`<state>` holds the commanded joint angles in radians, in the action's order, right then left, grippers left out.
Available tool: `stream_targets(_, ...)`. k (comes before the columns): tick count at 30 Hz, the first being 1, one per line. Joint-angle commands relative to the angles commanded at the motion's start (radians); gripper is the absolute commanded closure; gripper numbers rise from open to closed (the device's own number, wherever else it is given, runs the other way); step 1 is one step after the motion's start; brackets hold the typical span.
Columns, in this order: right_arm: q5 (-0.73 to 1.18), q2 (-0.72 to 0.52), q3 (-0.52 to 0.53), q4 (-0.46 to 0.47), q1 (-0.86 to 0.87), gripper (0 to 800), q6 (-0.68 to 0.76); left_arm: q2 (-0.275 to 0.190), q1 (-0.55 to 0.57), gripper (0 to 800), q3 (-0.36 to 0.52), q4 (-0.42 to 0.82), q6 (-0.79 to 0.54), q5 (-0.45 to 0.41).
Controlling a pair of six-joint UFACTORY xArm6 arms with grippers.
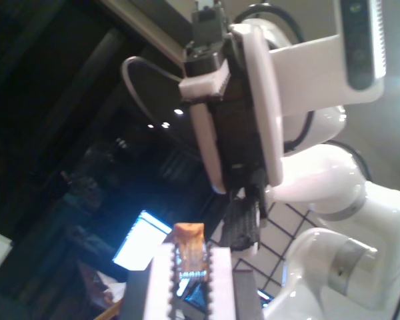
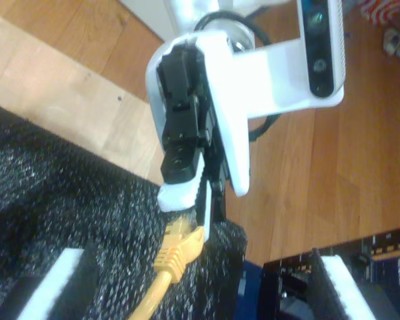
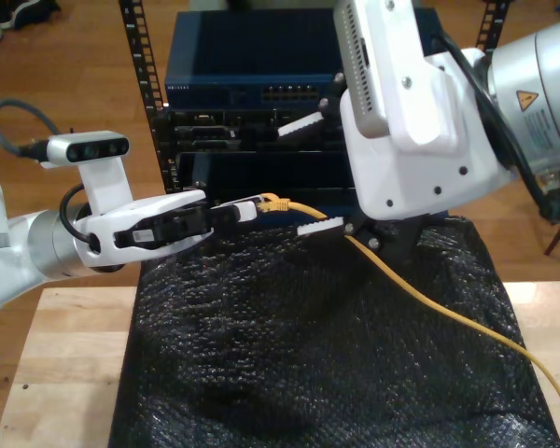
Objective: Grab the cable and plug it in
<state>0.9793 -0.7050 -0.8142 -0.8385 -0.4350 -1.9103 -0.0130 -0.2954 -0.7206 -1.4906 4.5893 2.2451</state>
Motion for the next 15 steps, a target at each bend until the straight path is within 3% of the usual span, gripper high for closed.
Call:
stream_targets(12,-0.002,-0.008,-0.002,-0.011,-0.012,85,-0.029,0.012,0.000,798,-0.003,-0.051,0.051,0.049)
stream_targets(15,-0.002,-0.006,-0.002,-0.014,-0.014,144,-0.031,0.015,0.000,798,-0.002,-0.051,0.081,0.052)
